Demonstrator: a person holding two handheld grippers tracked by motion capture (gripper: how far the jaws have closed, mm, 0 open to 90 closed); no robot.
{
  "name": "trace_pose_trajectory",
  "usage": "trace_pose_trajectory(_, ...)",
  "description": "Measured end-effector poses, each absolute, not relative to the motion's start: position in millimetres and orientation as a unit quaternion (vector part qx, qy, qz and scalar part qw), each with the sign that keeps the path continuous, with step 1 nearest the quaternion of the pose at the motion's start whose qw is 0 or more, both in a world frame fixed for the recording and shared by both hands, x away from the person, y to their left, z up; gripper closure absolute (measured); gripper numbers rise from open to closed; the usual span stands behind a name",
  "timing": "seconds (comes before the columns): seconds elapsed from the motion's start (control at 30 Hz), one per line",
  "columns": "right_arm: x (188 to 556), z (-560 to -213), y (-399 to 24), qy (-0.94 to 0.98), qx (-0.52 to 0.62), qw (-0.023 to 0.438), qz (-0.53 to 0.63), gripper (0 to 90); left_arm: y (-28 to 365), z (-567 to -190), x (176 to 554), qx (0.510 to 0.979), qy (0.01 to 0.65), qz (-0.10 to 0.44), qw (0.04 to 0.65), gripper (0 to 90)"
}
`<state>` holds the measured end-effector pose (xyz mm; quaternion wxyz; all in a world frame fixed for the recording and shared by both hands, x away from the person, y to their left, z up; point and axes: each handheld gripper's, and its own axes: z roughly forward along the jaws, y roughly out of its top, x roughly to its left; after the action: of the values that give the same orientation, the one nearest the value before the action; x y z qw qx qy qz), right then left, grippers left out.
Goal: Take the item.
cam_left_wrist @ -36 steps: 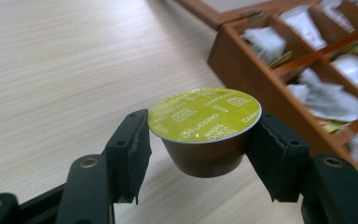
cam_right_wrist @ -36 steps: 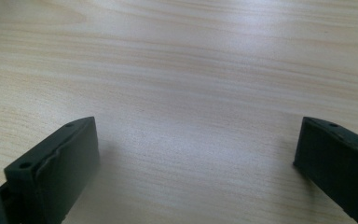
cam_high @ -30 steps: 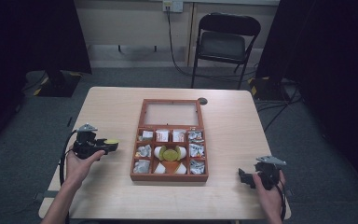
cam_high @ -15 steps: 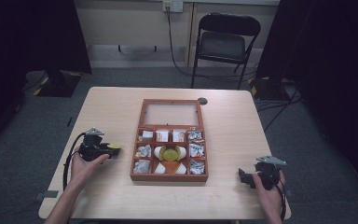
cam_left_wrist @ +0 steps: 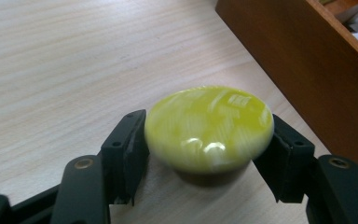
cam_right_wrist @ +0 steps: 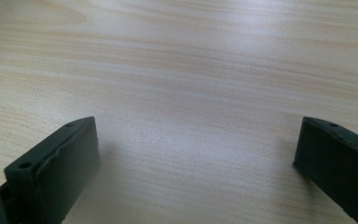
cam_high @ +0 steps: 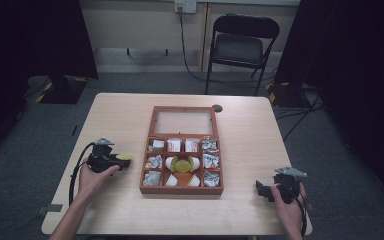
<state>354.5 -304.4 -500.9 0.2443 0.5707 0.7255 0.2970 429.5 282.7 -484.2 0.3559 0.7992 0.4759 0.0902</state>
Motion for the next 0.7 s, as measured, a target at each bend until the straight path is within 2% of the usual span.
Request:
trace_pose_trajectory(0.27, 354, -501, -304, 0.726, 0.571, 0.244, 0.297, 0.0, 284, -478, 427, 0.792, 0.472, 0.086, 0.377, 27.8)
trace_pose_trajectory(0.7, 354, -501, -304, 0.725, 0.571, 0.244, 0.297, 0.0, 297, -463, 418, 0.770, 0.481, 0.104, 0.407, 20.2)
